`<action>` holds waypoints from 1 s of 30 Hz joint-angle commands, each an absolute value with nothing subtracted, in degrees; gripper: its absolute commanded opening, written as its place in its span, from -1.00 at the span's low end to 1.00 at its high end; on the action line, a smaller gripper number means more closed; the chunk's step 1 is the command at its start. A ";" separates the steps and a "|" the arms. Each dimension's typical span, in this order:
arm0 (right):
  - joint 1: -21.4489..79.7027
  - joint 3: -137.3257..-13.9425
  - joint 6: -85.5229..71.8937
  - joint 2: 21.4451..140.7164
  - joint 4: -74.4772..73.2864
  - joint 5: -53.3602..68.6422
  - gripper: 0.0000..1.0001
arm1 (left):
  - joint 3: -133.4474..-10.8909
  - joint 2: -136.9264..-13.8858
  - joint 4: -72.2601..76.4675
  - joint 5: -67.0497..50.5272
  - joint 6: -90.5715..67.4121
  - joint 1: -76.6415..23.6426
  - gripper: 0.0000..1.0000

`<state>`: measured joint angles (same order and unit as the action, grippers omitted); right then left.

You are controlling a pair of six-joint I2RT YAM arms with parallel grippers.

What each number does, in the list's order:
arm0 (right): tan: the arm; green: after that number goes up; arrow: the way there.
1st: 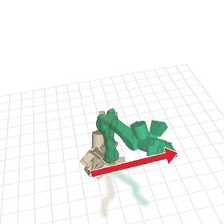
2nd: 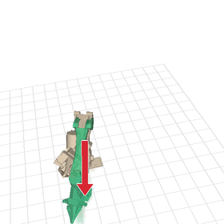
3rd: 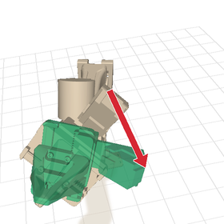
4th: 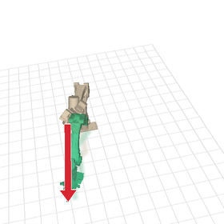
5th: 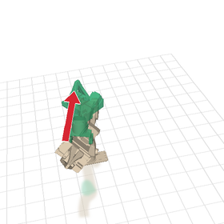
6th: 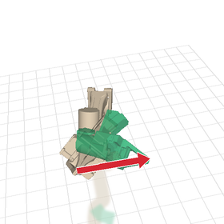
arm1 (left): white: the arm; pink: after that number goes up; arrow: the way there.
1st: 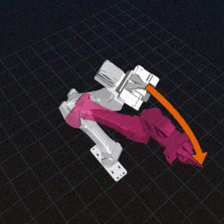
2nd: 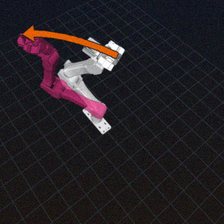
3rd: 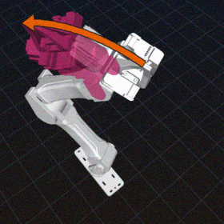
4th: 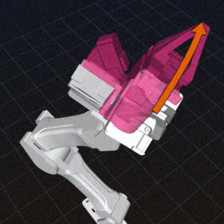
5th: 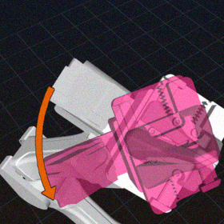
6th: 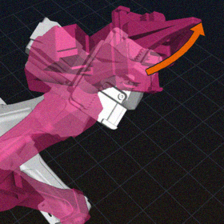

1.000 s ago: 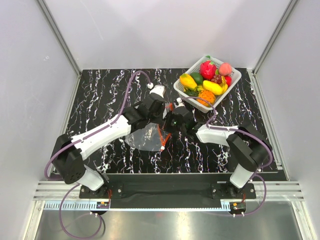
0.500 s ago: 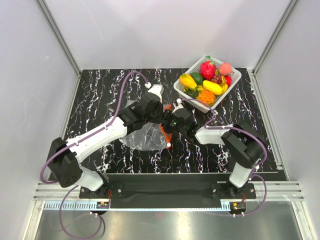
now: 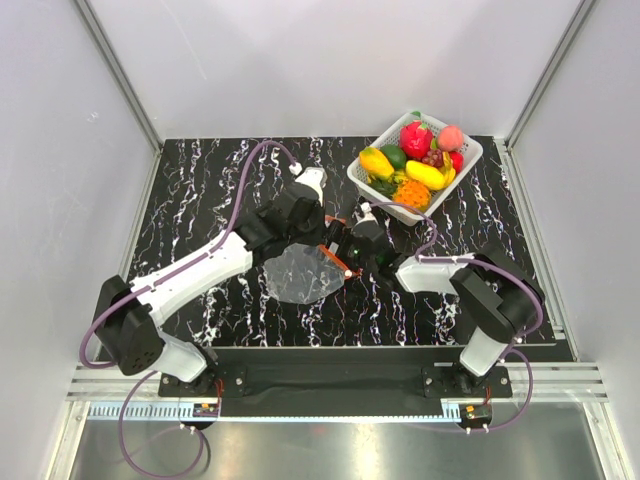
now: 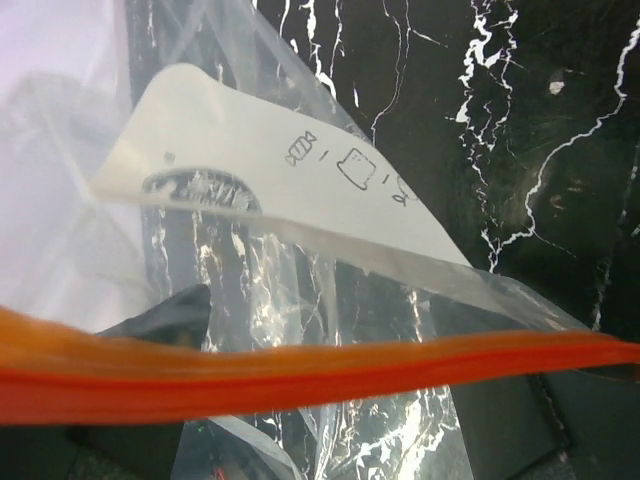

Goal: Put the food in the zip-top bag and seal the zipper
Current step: Open the zipper of the food storage bag.

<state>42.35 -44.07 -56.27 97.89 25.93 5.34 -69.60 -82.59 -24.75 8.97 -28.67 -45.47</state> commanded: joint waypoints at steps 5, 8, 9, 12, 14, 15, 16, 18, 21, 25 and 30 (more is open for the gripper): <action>42.45 -44.55 -55.63 93.08 20.43 -1.21 0.99 | -76.10 -81.82 -29.43 8.88 -24.35 -45.18 -1.00; 42.45 -47.89 -55.46 93.43 13.73 -4.03 1.00 | -79.71 -82.96 -33.83 10.10 -23.12 -45.18 -1.00; 42.54 -48.16 -54.68 93.43 13.02 -3.69 0.99 | -80.06 -83.14 -34.79 10.63 -22.77 -45.18 -1.00; 42.54 -47.38 -54.76 92.38 14.23 -3.52 0.99 | -79.98 -83.23 -35.16 12.12 -21.71 -45.18 -1.00; 42.45 -47.37 -54.41 90.98 14.76 -3.25 0.98 | -79.19 -83.50 -34.81 13.09 -21.01 -45.18 -1.00; 42.54 -47.37 -54.14 90.44 14.94 -2.90 0.97 | -78.75 -83.58 -34.28 13.10 -20.74 -45.18 -1.00; 42.54 -47.37 -53.79 90.00 15.12 -2.73 0.96 | -77.53 -83.50 -33.67 13.36 -20.57 -45.18 -1.00; 42.45 -47.20 -53.61 88.16 15.82 -2.55 0.95 | -76.21 -83.58 -31.30 13.71 -19.95 -45.18 -1.00; 42.54 -46.23 -54.14 86.14 16.53 -3.07 0.89 | -75.32 -84.72 -30.59 16.16 -18.99 -45.18 -1.00; 42.10 -44.56 -55.10 83.85 17.75 -4.22 0.62 | -75.06 -86.22 -30.15 17.32 -18.63 -44.65 -1.00; 41.92 -45.70 -54.76 80.86 15.21 -4.39 0.38 | -73.92 -87.36 -28.13 16.61 -18.63 -43.68 -1.00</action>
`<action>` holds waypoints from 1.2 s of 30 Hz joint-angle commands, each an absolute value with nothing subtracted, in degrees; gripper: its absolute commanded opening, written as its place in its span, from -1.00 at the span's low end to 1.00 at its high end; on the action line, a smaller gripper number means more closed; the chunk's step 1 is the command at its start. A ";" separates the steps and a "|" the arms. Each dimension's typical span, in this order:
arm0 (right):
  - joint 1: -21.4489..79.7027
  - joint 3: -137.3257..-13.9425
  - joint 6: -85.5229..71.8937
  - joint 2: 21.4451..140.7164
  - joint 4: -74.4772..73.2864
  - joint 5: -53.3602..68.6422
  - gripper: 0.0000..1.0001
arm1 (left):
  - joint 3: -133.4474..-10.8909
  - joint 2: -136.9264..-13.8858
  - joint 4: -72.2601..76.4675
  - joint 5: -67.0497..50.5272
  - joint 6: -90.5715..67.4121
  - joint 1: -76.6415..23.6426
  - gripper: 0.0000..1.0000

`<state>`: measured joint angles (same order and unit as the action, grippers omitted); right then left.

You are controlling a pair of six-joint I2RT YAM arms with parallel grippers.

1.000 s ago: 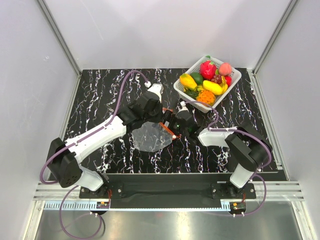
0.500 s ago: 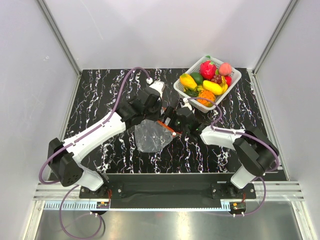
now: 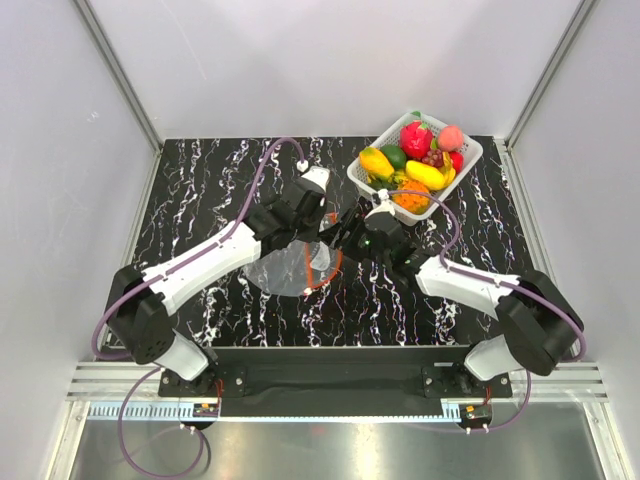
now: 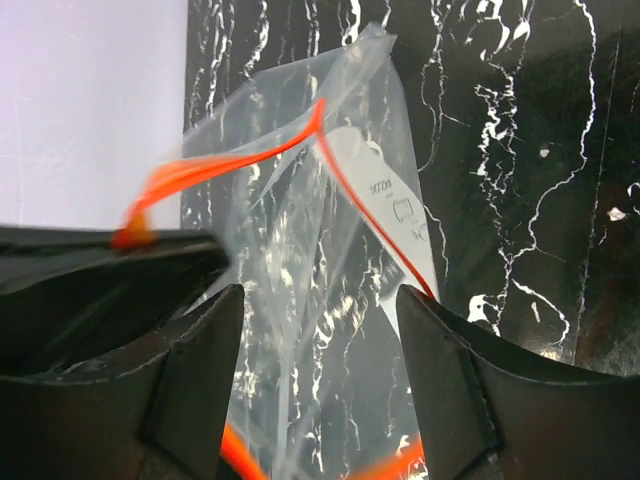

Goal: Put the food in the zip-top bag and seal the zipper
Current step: Open the zipper of the food storage bag, then pick up the fake fruit from the bin.

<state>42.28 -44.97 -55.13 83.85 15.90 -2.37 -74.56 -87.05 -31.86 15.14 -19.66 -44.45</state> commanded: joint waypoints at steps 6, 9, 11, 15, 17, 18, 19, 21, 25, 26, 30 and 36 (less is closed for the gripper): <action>39.47 -49.47 -49.67 74.80 5.64 -6.76 0.59 | -74.62 -87.71 -27.86 16.17 -18.28 -43.24 -1.00; 35.17 -52.46 -45.01 71.55 -1.47 -7.56 0.63 | -77.07 -88.94 -29.09 16.17 -18.02 -43.24 -1.00; 32.18 -54.22 -42.12 70.32 -6.30 -6.51 0.63 | -77.87 -89.47 -29.44 16.35 -17.84 -43.33 -1.00; 24.37 -60.10 -37.89 72.15 -12.21 -6.68 0.69 | -79.63 -90.61 -30.32 16.61 -17.93 -43.24 -1.00; 22.51 -62.48 -36.22 75.47 -13.79 -6.59 0.70 | -80.15 -90.79 -30.58 16.70 -18.10 -43.24 -1.00; 21.89 -65.01 -35.43 76.72 -14.15 -6.68 0.71 | -80.42 -90.88 -30.76 16.79 -18.11 -43.24 -1.00; 21.45 -66.61 -34.38 78.21 -14.50 -7.81 0.73 | -80.68 -90.88 -30.85 17.05 -18.11 -43.24 -1.00; 21.36 -71.34 -30.16 83.30 -15.38 -9.31 0.90 | -80.68 -90.70 -30.76 17.05 -18.19 -43.33 -1.00; 20.31 -76.72 -15.06 91.04 -11.98 -0.91 0.99 | -80.77 -90.62 -31.29 16.79 -17.93 -43.33 -1.00; 19.95 -77.25 -9.46 92.97 -11.43 -0.27 1.00 | -80.86 -90.70 -31.38 16.87 -17.93 -43.24 -1.00; 17.67 -83.13 -2.38 98.86 -11.42 1.67 0.99 | -81.21 -90.88 -31.55 16.61 -17.75 -43.24 -1.00; 17.40 -92.10 6.06 108.63 -12.92 -1.41 0.99 | -81.56 -92.20 -31.03 13.71 -18.98 -43.16 -1.00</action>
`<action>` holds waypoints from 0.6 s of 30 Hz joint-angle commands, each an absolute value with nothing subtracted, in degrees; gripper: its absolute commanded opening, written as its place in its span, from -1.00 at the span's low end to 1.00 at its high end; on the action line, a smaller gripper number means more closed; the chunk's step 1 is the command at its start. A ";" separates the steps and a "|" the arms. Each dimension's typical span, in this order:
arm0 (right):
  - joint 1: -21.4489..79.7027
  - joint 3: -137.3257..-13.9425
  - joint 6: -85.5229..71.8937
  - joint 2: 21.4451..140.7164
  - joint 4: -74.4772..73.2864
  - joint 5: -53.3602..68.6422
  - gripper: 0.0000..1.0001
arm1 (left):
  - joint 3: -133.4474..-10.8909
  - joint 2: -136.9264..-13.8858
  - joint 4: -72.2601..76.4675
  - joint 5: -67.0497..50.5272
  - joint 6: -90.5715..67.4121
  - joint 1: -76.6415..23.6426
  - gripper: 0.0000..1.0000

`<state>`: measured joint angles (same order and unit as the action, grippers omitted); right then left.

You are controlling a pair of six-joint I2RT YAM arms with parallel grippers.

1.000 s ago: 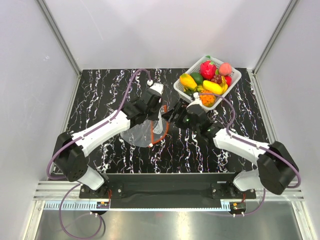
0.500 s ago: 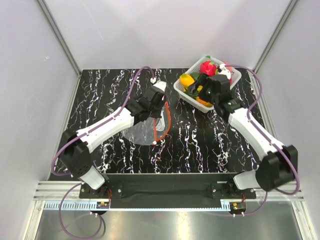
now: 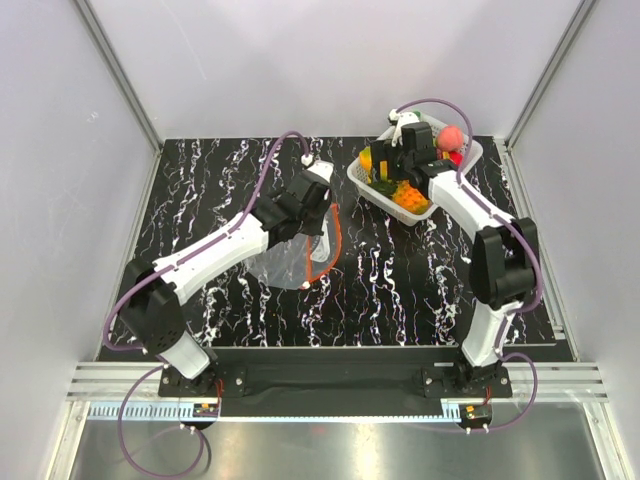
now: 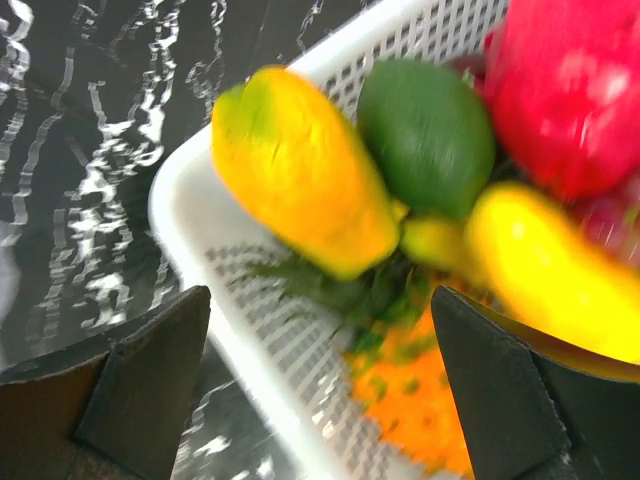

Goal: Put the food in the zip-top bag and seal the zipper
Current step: Pick up the fake fruit from the bin.

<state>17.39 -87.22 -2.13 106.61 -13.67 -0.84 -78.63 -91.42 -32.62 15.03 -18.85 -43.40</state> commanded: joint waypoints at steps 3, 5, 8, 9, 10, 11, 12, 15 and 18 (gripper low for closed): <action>17.49 -93.07 12.20 111.61 -10.64 -0.27 0.99 | -81.74 -93.42 -29.71 12.57 -18.37 -43.15 -1.00; 17.40 -95.78 15.81 114.60 -11.60 0.97 0.99 | -82.79 -94.74 -30.14 12.13 -18.11 -42.54 -1.00; 17.05 -99.13 17.23 118.38 -12.74 1.40 0.99 | -83.49 -95.62 -30.50 11.43 -17.93 -42.01 -1.00; 16.96 -99.75 17.31 119.00 -12.83 2.28 0.99 | -83.58 -95.54 -30.41 11.34 -17.67 -42.01 -1.00; 16.70 -100.19 17.14 119.96 -12.40 3.24 1.00 | -83.58 -95.54 -30.32 11.51 -17.49 -42.01 -1.00; 16.61 -101.15 16.96 120.41 -12.13 2.64 0.99 | -83.32 -95.36 -30.15 11.60 -17.32 -41.92 -1.00; 16.52 -101.60 16.88 120.76 -12.13 2.38 0.99 | -83.23 -95.36 -30.06 12.12 -17.23 -42.01 -1.00; 16.52 -101.95 16.88 121.20 -11.43 1.58 0.81 | -82.79 -94.92 -29.80 12.83 -16.96 -41.84 -1.00; 16.52 -100.64 17.05 119.71 -10.73 2.98 0.50 | -82.71 -94.57 -29.53 12.66 -17.05 -41.57 -1.00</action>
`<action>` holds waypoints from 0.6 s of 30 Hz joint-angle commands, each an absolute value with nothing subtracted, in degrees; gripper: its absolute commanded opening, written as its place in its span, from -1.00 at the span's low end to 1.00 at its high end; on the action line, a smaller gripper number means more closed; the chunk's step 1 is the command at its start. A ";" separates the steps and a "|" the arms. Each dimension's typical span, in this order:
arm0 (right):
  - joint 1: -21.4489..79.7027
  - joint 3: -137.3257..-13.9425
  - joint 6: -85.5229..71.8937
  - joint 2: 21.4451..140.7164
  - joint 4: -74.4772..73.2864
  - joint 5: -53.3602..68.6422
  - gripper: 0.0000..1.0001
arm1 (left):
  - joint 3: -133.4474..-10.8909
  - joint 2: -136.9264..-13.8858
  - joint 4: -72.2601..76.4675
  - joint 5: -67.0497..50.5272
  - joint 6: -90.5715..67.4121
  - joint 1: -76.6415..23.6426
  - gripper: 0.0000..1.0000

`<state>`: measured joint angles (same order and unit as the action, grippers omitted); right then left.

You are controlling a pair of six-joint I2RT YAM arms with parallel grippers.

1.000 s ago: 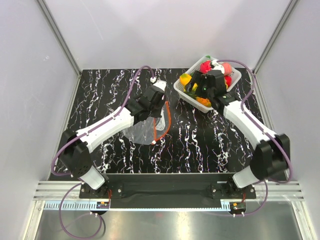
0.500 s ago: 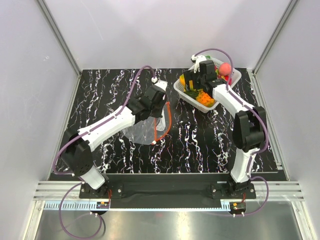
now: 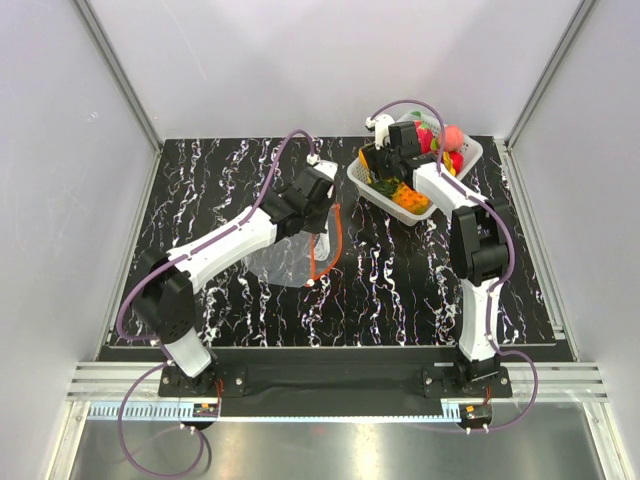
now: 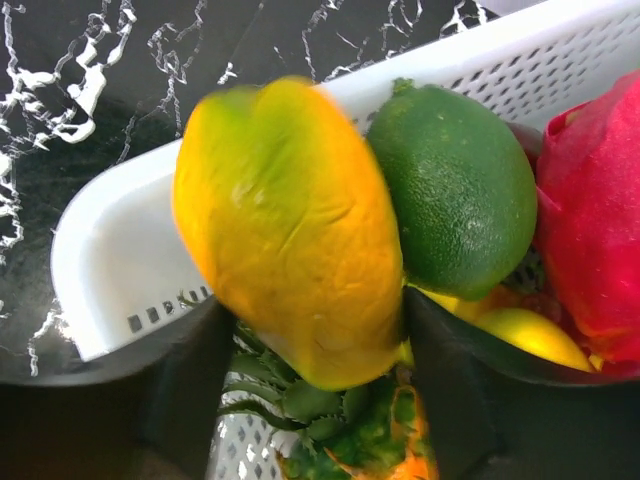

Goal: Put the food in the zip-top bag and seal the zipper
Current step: Pick up the fake fruit from the bin.

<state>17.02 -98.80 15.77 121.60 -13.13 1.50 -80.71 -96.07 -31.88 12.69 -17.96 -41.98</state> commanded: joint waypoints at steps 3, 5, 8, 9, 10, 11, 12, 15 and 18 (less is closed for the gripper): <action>16.52 -97.48 15.83 115.25 -8.62 4.74 0.19 | -83.14 -94.75 -29.79 12.13 -17.14 -41.31 -1.00; 16.44 -94.85 14.68 112.78 -8.00 4.75 0.18 | -83.15 -94.75 -29.80 12.04 -17.14 -41.05 -1.00; 16.52 -91.77 11.78 107.59 -8.17 4.40 0.15 | -83.23 -94.75 -29.80 12.04 -16.88 -41.05 -1.00; 16.35 -91.24 11.08 106.19 -8.78 5.00 0.15 | -83.06 -94.66 -29.36 12.13 -16.53 -41.04 -1.00; 16.26 -90.97 9.86 104.00 -11.49 5.97 0.15 | -82.80 -94.48 -29.09 12.04 -15.74 -41.04 -1.00; 16.43 -90.88 9.23 102.93 -13.25 6.93 0.11 | -82.18 -94.40 -28.92 12.22 -15.73 -41.13 -1.00; 16.35 -90.79 7.84 102.05 -16.84 9.47 0.06 | -81.83 -94.22 -28.39 12.74 -15.73 -41.05 -1.00; 16.35 -85.63 2.49 94.52 -17.06 14.12 0.05 | -80.95 -93.69 -27.69 13.10 -15.73 -41.05 -1.00; 16.35 -76.05 -5.41 88.70 -13.29 19.75 0.01 | -80.77 -93.34 -27.16 12.13 -15.91 -41.13 -1.00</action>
